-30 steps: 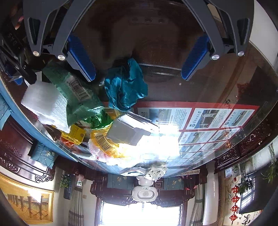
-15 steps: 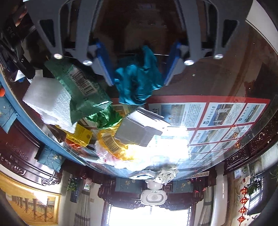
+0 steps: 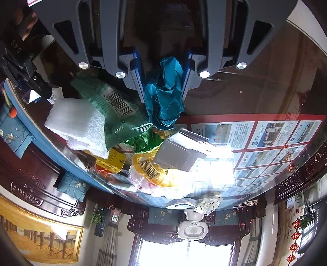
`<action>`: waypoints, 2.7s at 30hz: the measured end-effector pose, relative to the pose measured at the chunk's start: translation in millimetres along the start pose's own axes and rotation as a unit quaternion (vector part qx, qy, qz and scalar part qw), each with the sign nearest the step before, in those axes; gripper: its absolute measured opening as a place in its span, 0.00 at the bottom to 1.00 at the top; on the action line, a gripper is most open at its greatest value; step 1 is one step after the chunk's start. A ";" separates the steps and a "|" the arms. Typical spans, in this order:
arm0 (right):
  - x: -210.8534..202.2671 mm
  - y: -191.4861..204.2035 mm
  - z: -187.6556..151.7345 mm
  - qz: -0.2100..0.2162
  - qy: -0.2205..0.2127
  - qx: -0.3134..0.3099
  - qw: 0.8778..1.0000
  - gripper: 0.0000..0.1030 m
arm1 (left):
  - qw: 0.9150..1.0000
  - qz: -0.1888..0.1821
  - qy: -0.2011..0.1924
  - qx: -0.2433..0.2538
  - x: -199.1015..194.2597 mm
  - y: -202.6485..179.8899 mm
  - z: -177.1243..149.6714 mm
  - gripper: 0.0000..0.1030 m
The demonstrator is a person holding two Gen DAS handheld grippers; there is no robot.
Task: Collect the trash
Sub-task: 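Grasp the teal crumpled paper with the left gripper while the right gripper grasps the folded paper card, then carry both items over the yellow wastebasket and open both grippers to drop them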
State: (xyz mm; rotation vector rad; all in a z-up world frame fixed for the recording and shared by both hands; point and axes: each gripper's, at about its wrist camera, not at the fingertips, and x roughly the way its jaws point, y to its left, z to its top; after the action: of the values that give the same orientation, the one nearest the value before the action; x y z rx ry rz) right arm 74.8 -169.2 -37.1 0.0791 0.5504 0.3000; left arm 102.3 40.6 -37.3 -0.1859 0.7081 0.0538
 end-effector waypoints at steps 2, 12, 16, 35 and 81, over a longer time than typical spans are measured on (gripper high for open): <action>-4.2 -0.9 -0.1 0.000 -0.002 -0.001 1.000 0.60 | 1.000 -0.004 -0.007 0.002 -9.1 -0.4 -1.2 0.32; -31.6 -6.3 -8.3 0.010 0.002 -0.005 1.000 0.60 | 0.998 -0.053 -0.015 0.012 -46.8 -11.7 -20.7 0.32; -51.5 -8.7 -13.3 0.024 0.004 -0.008 1.000 0.60 | 0.997 -0.069 -0.014 0.030 -63.9 -25.7 -34.8 0.32; -142.9 -5.1 -70.0 0.091 0.065 -0.053 0.992 0.60 | 0.984 -0.112 0.070 0.122 -106.1 -94.4 -137.2 0.32; -90.5 -26.6 -178.8 0.074 0.274 -0.082 0.955 0.62 | 0.931 -0.060 0.315 0.176 -19.6 -82.8 -261.6 0.84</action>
State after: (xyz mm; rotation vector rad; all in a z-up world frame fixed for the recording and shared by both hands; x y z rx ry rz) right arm -85.7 -222.9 -147.7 -0.1307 1.0712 0.5196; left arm -71.1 -89.6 -206.7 0.1096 1.3305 -0.2623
